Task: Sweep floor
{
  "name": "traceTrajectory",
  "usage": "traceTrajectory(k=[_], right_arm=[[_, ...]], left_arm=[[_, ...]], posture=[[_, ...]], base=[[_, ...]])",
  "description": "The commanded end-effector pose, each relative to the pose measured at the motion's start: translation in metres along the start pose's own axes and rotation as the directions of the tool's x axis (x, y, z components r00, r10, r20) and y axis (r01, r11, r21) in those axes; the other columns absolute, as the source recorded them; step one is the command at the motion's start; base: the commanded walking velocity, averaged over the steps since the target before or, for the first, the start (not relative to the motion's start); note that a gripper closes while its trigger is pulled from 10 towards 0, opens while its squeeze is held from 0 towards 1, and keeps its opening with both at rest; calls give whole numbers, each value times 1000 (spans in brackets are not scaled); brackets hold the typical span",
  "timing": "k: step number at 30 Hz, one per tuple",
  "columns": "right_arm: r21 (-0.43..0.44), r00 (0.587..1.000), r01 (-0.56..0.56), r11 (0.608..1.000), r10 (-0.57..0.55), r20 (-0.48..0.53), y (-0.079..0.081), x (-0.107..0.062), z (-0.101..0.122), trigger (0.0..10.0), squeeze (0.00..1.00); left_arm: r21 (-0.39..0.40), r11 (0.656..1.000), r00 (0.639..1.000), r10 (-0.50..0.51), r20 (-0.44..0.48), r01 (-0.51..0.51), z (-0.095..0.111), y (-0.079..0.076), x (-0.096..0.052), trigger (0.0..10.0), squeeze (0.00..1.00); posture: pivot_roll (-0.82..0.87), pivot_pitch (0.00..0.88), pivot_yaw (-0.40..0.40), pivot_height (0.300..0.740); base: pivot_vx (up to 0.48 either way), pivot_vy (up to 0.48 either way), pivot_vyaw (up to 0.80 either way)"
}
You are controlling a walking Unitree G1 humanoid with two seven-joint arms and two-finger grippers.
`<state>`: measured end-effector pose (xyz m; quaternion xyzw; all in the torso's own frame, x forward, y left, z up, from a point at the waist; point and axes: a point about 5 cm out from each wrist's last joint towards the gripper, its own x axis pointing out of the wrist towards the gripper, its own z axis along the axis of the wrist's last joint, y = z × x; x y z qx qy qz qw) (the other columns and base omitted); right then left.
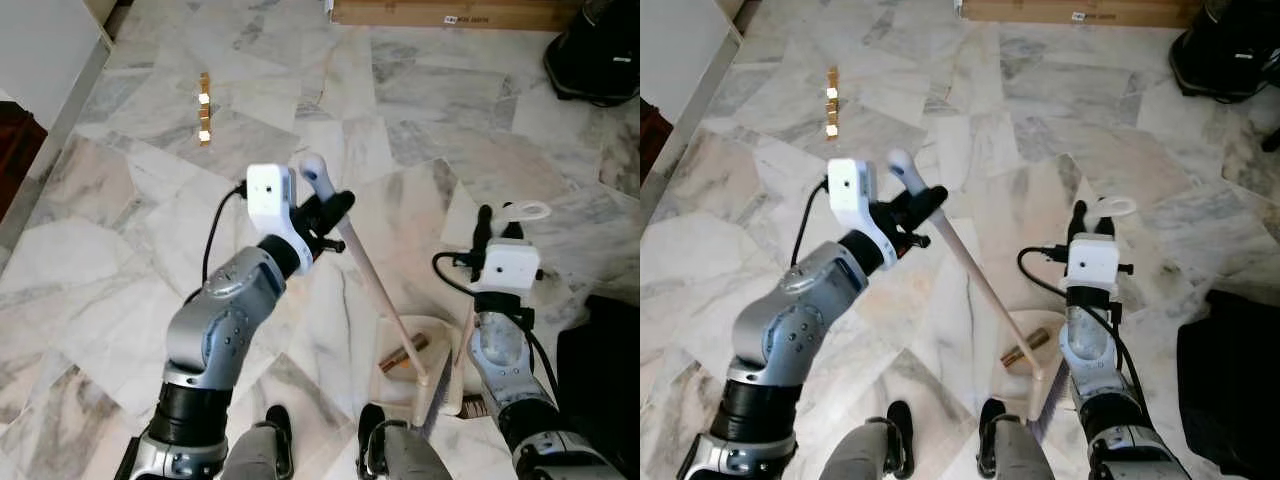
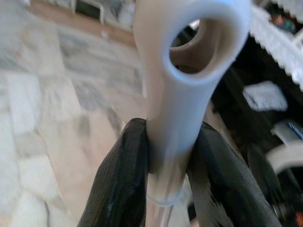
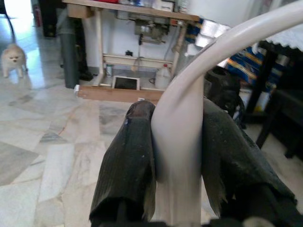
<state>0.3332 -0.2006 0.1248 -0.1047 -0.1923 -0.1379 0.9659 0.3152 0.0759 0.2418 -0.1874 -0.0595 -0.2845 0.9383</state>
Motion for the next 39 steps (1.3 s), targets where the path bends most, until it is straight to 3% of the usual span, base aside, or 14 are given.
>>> traceTrajectory(k=[1,2,4,6,10,12,13,14,15,20,28,39], right_arm=[[32,985,-7,999,12,-172,7,-22,-27,10000,0],[32,985,-7,999,12,-172,7,-22,-27,10000,0],[86,980,18,996,-1,-201,8,-22,-28,10000,0],[108,979,27,994,-5,-204,9,-21,-28,10000,0],[161,974,51,986,-13,-225,9,-20,-29,10000,0],[165,972,52,985,-12,-233,8,-20,-30,10000,0],[163,972,51,985,-12,-234,7,-19,-30,10000,0],[163,972,51,985,-12,-234,7,-19,-30,10000,0],[160,973,49,986,-11,-229,6,-20,-30,10000,0],[180,977,44,983,-5,-211,1,-19,-29,10000,0],[247,980,65,967,-15,-199,-2,-15,-26,10000,0],[320,983,93,943,-36,-179,-5,-5,-19,10000,0]], left_arm=[[16,999,985,28,173,-31,32,4,-5,10000,0],[16,999,985,28,173,-31,32,4,-5,10000,0],[63,970,915,200,349,-236,70,35,-16,10000,0],[101,955,898,222,379,-278,78,43,-21,10000,0],[252,911,916,237,325,-325,71,63,-26,10000,0],[432,825,928,283,242,-364,50,84,-29,10000,0],[531,781,944,297,147,-328,30,96,-31,10000,0],[531,781,944,297,147,-328,30,96,-31,10000,0],[510,815,958,277,76,-275,18,95,-29,10000,0],[459,874,983,183,-6,-160,-5,75,-18,10000,0],[433,895,993,119,-10,-103,-20,63,-11,10000,0],[347,935,997,74,13,-74,-12,57,-7,10000,0]], posture=[[214,233,79,740],[214,233,79,740],[227,191,79,740],[228,185,78,740],[232,161,79,740],[220,148,79,740],[208,150,76,740],[208,150,76,740],[200,152,75,740],[192,147,62,740],[172,121,61,740],[175,71,52,740]], base=[[0,0,0],[0,0,0],[0,0,0],[0,0,0],[0,0,0],[0,0,0],[0,0,0],[0,0,0],[0,0,0],[0,0,0],[0,0,0],[0,0,0]])
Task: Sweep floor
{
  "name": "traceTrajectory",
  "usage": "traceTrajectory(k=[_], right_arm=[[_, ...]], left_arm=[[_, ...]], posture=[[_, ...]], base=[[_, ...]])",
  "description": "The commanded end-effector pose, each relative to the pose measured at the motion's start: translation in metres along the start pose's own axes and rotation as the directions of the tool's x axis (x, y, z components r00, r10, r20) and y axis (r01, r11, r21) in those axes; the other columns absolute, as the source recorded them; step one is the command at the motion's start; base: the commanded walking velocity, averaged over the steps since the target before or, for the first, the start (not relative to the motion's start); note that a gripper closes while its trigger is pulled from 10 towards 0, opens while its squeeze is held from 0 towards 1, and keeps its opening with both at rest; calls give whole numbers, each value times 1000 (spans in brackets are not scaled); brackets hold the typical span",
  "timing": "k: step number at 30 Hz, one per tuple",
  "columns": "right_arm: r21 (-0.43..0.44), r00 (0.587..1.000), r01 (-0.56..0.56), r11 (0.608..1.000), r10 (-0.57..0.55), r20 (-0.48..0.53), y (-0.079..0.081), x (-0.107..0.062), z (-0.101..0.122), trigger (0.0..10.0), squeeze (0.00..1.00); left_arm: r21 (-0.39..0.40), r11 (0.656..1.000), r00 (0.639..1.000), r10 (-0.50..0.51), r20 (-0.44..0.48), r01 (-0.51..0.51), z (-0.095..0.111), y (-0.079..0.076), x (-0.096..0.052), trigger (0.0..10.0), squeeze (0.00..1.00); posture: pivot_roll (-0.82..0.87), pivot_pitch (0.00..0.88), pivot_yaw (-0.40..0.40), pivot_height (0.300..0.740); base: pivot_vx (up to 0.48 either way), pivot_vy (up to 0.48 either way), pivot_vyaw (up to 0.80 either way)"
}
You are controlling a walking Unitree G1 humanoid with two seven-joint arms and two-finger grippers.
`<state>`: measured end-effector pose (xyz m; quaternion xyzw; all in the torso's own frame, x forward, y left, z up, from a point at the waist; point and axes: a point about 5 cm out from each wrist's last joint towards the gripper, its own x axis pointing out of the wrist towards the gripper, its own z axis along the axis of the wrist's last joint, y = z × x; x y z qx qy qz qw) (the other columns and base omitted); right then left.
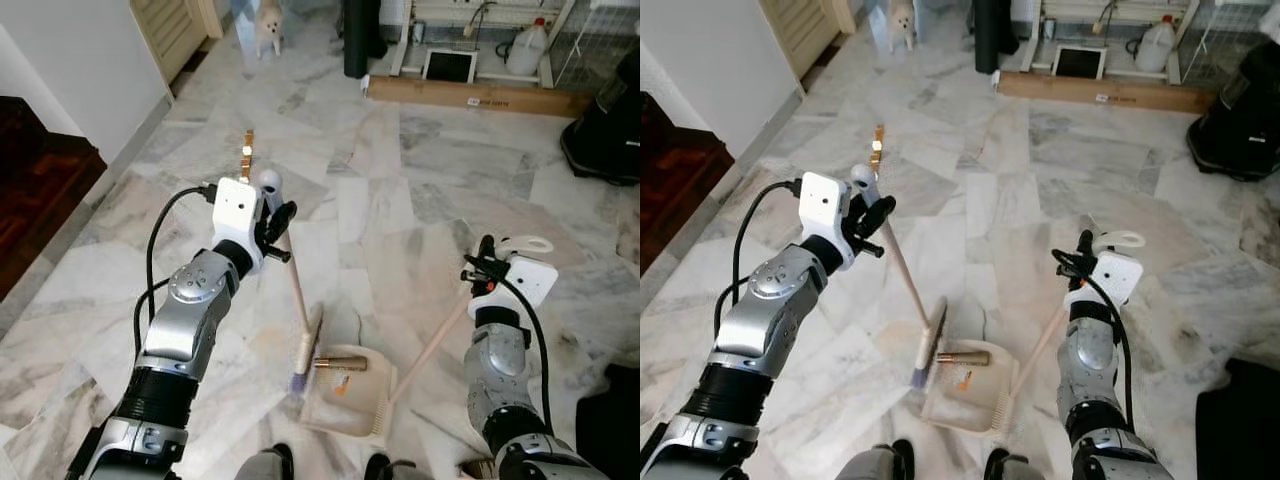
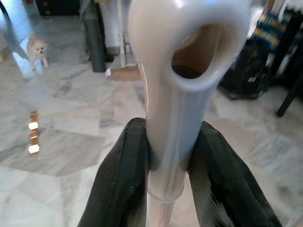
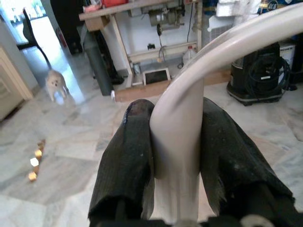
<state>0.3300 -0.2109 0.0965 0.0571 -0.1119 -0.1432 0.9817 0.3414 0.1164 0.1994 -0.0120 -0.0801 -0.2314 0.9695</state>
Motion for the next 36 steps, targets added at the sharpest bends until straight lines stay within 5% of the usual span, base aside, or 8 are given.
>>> traceTrajectory(k=[1,15,23,27,32,33,36], right_arm=[[49,999,7,999,-8,32,5,6,8,10000,0],[133,999,0,991,-4,33,15,14,14,10000,0],[210,1000,0,978,-3,16,24,17,14,10000,0],[274,999,31,961,-27,-16,24,15,9,10000,0],[236,1000,16,972,-12,-19,25,13,7,10000,0],[220,1000,9,975,-6,-15,23,12,6,10000,0],[208,1000,20,978,-17,-18,17,11,6,10000,0]], left_arm=[[-15,1000,999,-6,54,7,13,3,2,10000,0],[-93,996,989,15,150,-1,37,14,8,10000,0],[-27,991,929,134,346,-133,87,36,5,10000,0],[-8,979,908,190,373,-202,91,45,2,10000,0],[43,957,891,249,378,-286,85,54,-1,10000,0],[116,942,904,259,341,-314,73,56,-3,10000,0],[175,928,915,269,302,-330,59,58,-7,10000,0]], posture=[[179,61,49,740],[179,0,29,740],[187,0,20,740],[185,0,14,740],[180,0,11,740],[163,0,7,740],[154,0,2,740]], base=[[0,0,0],[0,0,0],[0,0,0],[0,0,0],[0,0,0],[0,0,0],[0,0,0]])
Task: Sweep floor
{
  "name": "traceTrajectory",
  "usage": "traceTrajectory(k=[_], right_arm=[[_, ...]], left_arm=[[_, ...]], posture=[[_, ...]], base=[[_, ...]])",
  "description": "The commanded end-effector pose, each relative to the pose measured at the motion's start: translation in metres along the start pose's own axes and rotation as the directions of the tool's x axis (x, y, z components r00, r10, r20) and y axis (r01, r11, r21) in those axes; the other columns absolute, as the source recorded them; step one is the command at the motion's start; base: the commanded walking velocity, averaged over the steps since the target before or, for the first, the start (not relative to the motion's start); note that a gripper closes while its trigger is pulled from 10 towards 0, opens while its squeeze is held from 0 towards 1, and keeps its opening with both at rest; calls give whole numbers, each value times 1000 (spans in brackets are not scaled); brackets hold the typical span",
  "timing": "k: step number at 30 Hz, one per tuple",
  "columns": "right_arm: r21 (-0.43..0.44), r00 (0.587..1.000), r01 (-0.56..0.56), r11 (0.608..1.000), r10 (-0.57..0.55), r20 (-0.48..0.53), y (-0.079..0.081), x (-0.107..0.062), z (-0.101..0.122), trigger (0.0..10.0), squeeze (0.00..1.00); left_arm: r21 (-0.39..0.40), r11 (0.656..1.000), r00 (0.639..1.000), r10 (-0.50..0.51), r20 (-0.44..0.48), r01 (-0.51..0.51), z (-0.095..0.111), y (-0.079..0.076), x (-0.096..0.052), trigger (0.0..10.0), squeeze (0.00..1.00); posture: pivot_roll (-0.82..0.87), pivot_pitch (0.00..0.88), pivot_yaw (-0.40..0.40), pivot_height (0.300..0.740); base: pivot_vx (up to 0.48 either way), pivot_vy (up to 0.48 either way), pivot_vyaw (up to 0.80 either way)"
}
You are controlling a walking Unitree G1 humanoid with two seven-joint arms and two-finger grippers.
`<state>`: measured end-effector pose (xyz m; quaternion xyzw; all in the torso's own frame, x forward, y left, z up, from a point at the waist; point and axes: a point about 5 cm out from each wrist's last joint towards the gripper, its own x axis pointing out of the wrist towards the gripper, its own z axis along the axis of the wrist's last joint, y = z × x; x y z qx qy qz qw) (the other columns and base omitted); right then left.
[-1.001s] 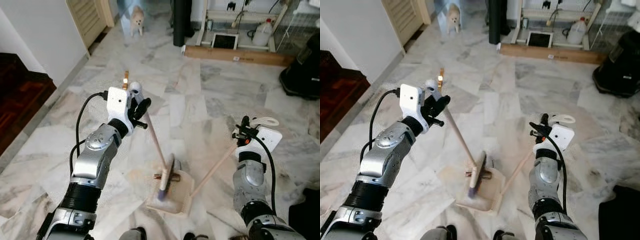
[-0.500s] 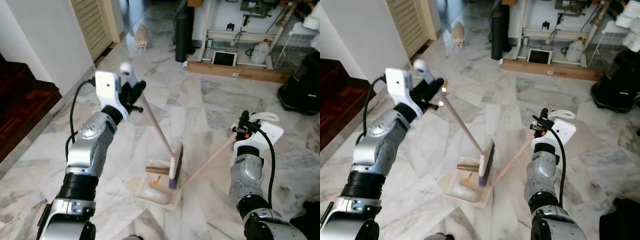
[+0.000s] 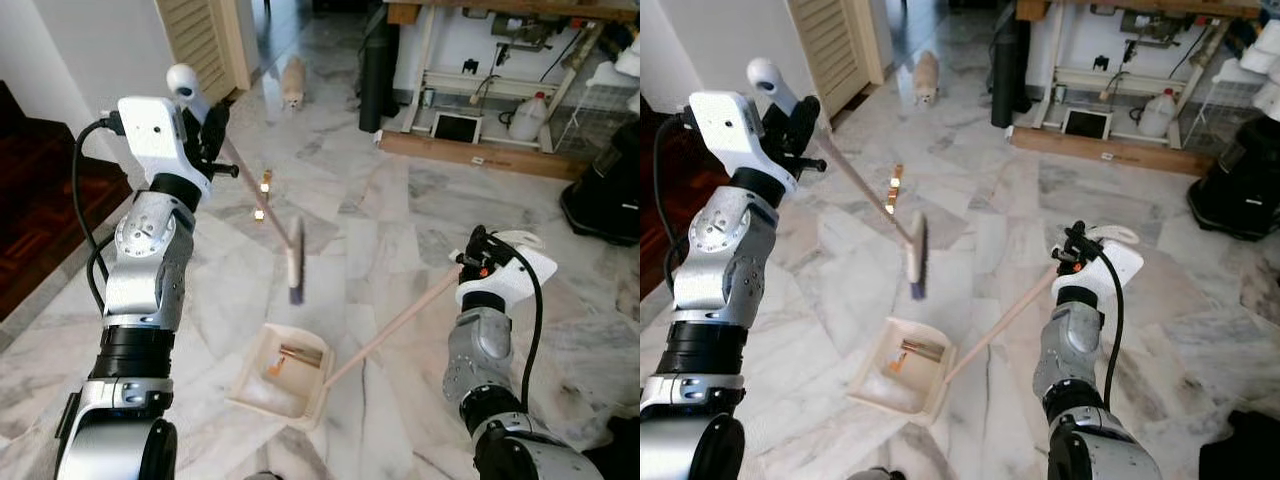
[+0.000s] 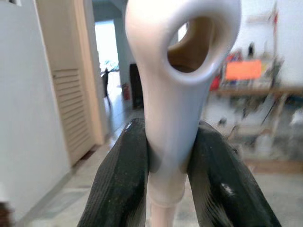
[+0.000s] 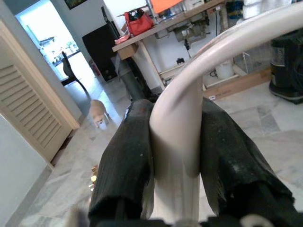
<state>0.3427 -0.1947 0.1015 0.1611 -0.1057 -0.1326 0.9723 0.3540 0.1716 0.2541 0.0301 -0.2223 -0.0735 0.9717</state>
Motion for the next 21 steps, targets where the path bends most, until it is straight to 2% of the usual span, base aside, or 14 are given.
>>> traceTrajectory(k=[1,5,8,10,12,13,21], right_arm=[[0,999,12,1000,-12,29,-4,3,6,10000,0],[-29,999,2,1000,0,39,-7,3,9,10000,0],[-55,998,-21,998,24,53,-6,4,12,10000,0],[-78,996,-50,996,56,66,-2,4,13,10000,0],[-80,996,-52,995,58,70,-1,4,14,10000,0],[-78,995,-57,995,63,76,0,4,15,10000,0],[-86,994,-65,994,73,87,2,2,15,10000,0]], left_arm=[[59,998,1000,7,11,-8,-1,4,-4,10000,0],[102,995,999,-13,-43,17,-17,5,-13,10000,0],[130,988,992,-71,-101,84,-31,-1,-20,10000,0],[106,985,983,-122,-137,136,-42,-10,-26,10000,0],[104,985,982,-127,-137,141,-44,-13,-27,10000,0],[70,989,983,-123,-137,134,-47,-16,-28,10000,0],[-36,992,986,-121,-116,118,-57,-35,-31,10000,0]], posture=[[150,0,-1,740],[136,0,-9,740],[126,0,-11,740],[121,0,-15,740],[117,0,-16,740],[115,0,-16,740],[99,0,-18,740]], base=[[0,0,0],[0,0,0],[0,0,0],[0,0,0],[0,0,0],[0,0,0],[0,0,0]])
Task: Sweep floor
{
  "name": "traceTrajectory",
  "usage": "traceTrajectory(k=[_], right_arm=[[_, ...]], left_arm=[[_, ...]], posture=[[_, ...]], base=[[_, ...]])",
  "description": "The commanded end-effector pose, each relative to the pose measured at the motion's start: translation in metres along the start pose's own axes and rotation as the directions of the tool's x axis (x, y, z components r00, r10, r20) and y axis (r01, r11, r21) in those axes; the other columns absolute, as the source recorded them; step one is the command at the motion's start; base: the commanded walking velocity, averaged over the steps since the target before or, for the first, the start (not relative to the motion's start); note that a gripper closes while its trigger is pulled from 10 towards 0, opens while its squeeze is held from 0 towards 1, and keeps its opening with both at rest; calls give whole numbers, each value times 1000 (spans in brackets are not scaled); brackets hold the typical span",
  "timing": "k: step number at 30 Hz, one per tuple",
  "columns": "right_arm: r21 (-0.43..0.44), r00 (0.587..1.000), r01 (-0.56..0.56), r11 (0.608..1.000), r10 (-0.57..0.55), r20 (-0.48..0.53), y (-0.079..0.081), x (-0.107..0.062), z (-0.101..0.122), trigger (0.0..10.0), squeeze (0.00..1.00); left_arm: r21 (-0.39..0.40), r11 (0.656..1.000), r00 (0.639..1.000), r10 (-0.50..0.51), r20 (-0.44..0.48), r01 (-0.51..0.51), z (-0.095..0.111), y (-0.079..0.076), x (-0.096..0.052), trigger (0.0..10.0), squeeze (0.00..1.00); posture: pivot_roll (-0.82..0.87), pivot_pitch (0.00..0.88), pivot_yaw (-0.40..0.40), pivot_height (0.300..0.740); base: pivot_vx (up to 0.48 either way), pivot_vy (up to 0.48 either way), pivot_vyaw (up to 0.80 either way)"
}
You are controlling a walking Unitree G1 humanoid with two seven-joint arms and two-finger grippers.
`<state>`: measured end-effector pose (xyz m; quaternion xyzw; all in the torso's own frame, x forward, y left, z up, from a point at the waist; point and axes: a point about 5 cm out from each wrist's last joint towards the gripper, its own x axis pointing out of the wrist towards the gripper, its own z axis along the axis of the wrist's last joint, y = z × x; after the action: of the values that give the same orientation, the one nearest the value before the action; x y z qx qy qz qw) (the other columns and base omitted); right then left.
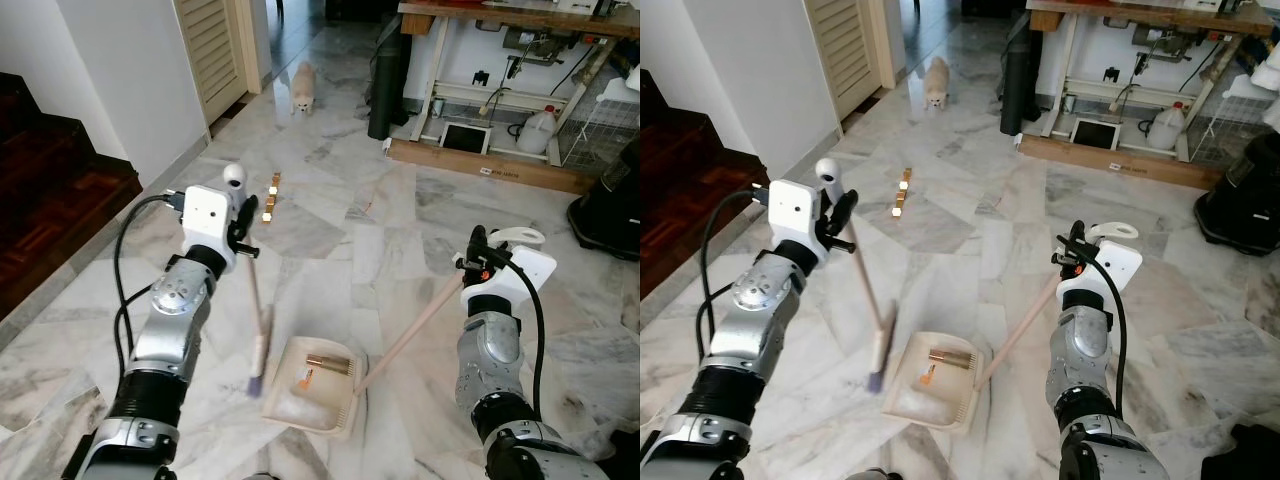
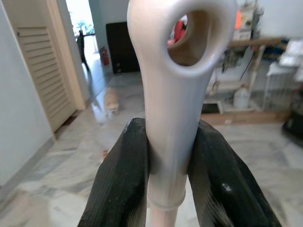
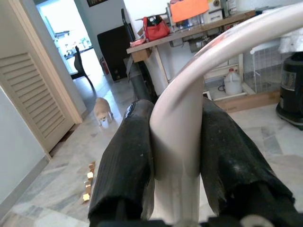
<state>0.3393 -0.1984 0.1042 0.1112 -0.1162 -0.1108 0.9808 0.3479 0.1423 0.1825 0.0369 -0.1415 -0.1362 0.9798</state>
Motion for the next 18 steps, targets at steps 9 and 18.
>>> traceTrajectory(k=[9,18], right_arm=[[-85,992,-46,995,55,111,5,1,19,10000,0],[-126,990,-36,991,53,134,3,7,28,10000,0]], left_arm=[[-34,997,998,-63,28,64,-13,-24,-4,10000,0],[0,986,986,-164,37,164,-14,-37,0,10000,0]], posture=[[44,0,-30,740],[44,0,-28,740]], base=[[0,0,0],[0,0,0]])
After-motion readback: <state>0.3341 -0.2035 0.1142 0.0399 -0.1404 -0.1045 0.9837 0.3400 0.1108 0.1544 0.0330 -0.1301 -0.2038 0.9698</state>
